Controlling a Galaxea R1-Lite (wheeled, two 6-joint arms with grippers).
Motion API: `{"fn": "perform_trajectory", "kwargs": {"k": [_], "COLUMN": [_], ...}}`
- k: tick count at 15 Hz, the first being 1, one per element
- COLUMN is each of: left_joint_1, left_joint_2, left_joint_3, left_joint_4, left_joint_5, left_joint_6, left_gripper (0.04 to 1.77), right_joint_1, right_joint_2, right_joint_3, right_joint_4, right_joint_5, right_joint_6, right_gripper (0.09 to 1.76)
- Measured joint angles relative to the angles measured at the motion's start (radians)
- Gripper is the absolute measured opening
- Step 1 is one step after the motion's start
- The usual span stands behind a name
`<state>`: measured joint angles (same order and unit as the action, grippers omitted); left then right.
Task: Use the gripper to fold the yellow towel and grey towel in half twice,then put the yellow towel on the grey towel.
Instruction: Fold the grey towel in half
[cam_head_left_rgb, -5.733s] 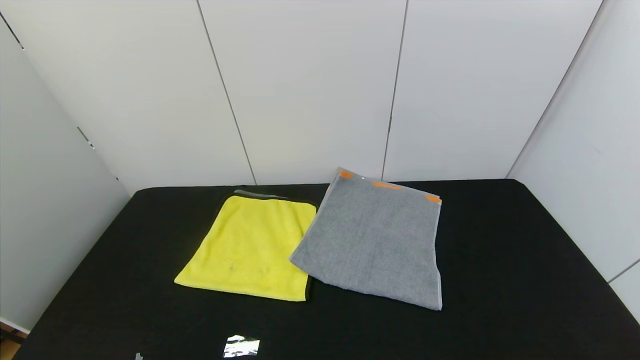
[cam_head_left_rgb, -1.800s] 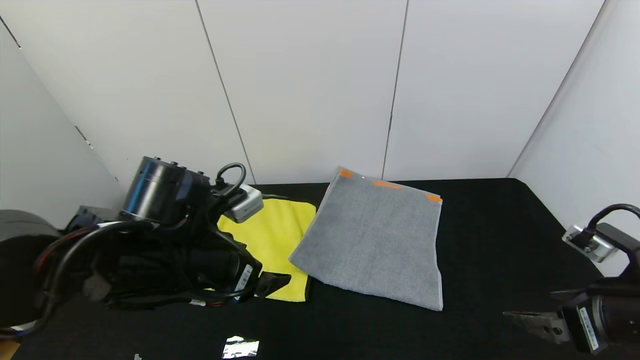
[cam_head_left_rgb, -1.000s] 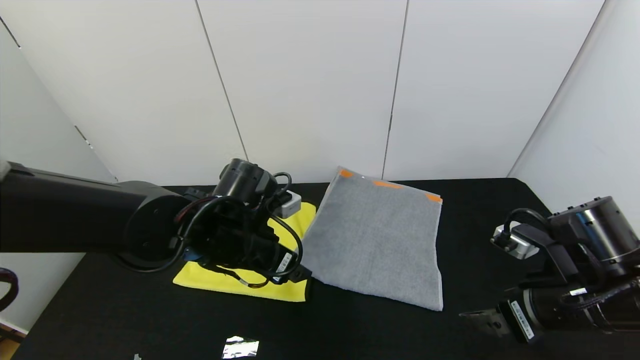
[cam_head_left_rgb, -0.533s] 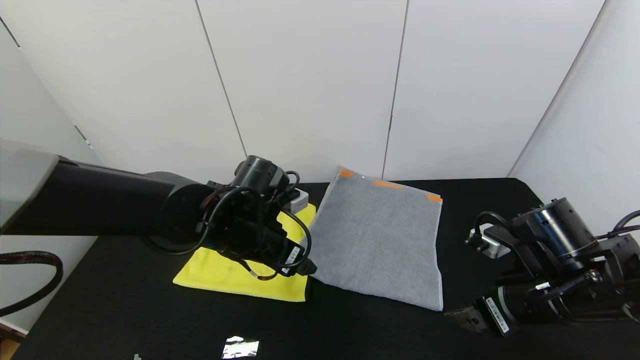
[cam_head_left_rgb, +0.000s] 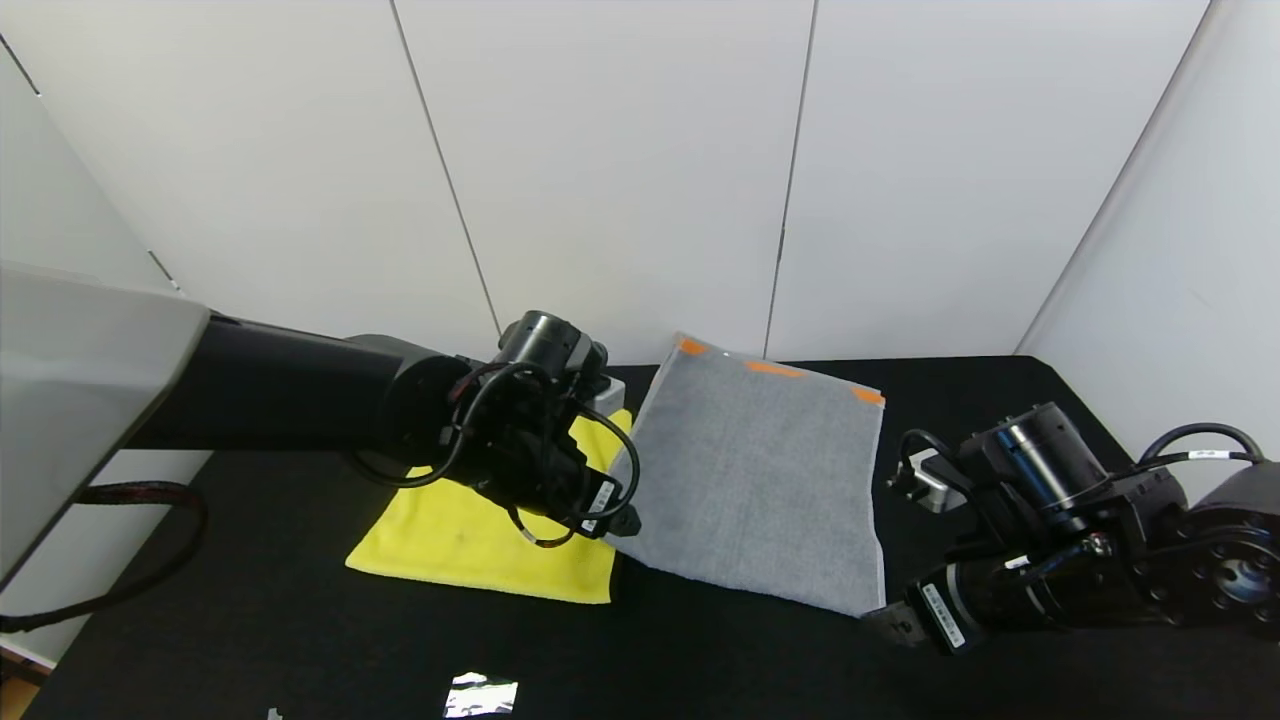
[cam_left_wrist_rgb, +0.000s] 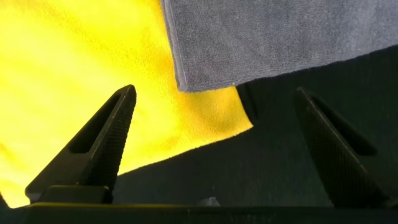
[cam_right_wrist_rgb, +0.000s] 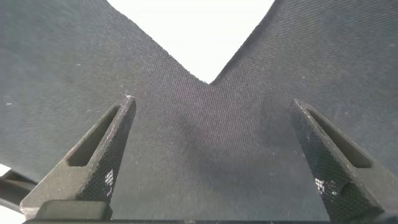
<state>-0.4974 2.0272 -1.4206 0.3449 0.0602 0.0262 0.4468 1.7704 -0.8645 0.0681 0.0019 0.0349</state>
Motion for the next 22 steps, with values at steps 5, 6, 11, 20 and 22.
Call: {"fn": "perform_trajectory", "kwargs": {"k": [5, 6, 11, 20, 22], "left_joint_1": [-0.001, 0.001, 0.007, 0.016, 0.016], "left_joint_2": [0.036, 0.043, 0.071, 0.098, 0.103], "left_joint_3": [-0.003, -0.003, -0.016, -0.034, -0.037], "left_joint_4": [-0.003, -0.007, -0.01, -0.012, -0.012], "left_joint_5": [0.003, 0.002, -0.001, -0.03, -0.034], "left_joint_6": [-0.006, -0.006, -0.007, -0.003, -0.005], "left_gripper": [1.76, 1.76, 1.76, 1.76, 1.73], "right_joint_1": [0.025, 0.027, 0.033, 0.054, 0.06], "right_joint_2": [0.058, 0.066, 0.114, 0.166, 0.169], "right_joint_3": [-0.027, -0.034, -0.065, -0.08, -0.082], "right_joint_4": [-0.004, -0.004, -0.004, -0.021, -0.021], "right_joint_5": [-0.023, -0.025, -0.053, -0.101, -0.1], "right_joint_6": [0.007, 0.012, 0.029, 0.032, 0.035], "right_gripper": [1.76, 1.76, 1.76, 1.76, 1.76]}}
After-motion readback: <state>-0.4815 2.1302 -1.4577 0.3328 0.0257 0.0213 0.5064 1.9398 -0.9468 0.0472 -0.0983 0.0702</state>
